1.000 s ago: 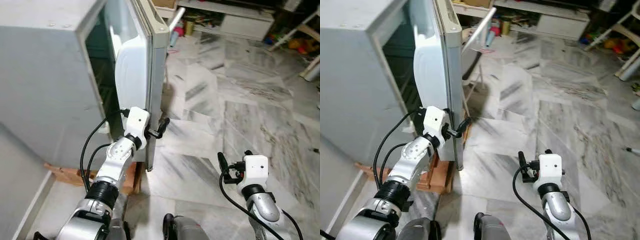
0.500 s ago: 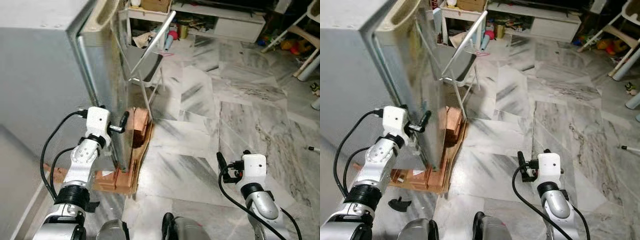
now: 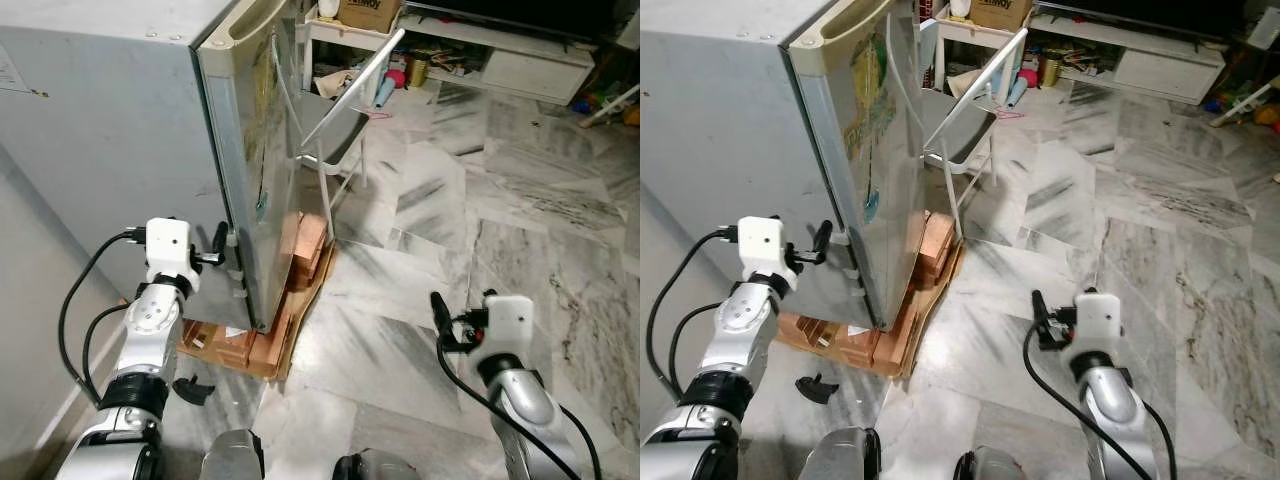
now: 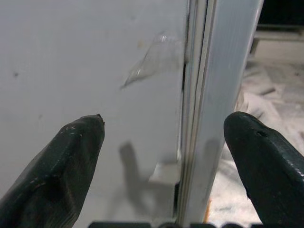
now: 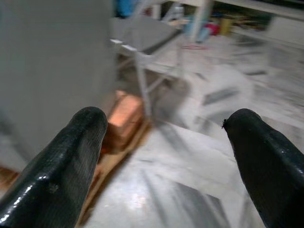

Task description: Restocking fridge

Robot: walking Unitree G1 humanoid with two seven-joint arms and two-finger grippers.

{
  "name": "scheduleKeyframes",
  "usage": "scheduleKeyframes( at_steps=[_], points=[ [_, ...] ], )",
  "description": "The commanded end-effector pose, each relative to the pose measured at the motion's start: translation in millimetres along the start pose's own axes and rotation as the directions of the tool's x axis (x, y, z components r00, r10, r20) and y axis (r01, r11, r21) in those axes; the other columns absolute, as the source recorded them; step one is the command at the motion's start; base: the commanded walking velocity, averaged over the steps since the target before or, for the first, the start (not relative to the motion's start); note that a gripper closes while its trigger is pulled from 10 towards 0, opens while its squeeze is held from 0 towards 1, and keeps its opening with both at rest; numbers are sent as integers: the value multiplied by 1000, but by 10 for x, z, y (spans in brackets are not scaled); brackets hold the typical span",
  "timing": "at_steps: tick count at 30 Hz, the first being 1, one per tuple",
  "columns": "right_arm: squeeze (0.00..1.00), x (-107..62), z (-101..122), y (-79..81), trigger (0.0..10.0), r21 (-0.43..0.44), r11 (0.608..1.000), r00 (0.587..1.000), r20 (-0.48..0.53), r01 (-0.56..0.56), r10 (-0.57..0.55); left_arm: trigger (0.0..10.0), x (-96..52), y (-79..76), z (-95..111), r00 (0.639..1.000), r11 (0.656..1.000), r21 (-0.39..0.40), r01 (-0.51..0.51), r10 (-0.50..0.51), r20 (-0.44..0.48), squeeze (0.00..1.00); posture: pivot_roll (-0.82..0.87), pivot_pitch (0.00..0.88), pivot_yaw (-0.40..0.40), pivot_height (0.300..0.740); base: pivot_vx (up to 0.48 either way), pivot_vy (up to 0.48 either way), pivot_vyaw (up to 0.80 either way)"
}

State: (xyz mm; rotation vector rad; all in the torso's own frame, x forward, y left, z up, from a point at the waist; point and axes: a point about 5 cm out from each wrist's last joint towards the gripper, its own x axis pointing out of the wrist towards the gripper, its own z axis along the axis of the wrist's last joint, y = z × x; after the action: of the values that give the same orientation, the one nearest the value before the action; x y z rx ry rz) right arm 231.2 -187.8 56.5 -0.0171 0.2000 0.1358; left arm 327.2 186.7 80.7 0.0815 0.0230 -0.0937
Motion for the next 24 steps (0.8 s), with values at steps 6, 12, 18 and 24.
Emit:
scheduleKeyframes(
  at_steps=[6,12,18,24],
  points=[
    [0,-25,-63,-55,10000,35,999,998,-57,22,-20,10000,134,-181,158,996,996,-33,77,-76,56,0,-9,60,-75,740,0,0,0],
    [0,-36,-134,-57,10000,37,999,994,-112,15,-11,10000,211,-381,229,983,981,-85,175,-170,71,0,-25,66,-71,740,0,0,0],
    [0,-41,-174,-71,10000,47,999,988,-152,10,-2,10000,251,-505,276,970,966,-101,238,-231,76,0,-30,67,-70,740,0,0,0],
    [0,-35,-176,-60,10000,49,999,987,-162,3,6,10000,287,-521,281,974,972,-88,220,-214,68,0,-30,67,-70,740,0,0,0]
  ],
)
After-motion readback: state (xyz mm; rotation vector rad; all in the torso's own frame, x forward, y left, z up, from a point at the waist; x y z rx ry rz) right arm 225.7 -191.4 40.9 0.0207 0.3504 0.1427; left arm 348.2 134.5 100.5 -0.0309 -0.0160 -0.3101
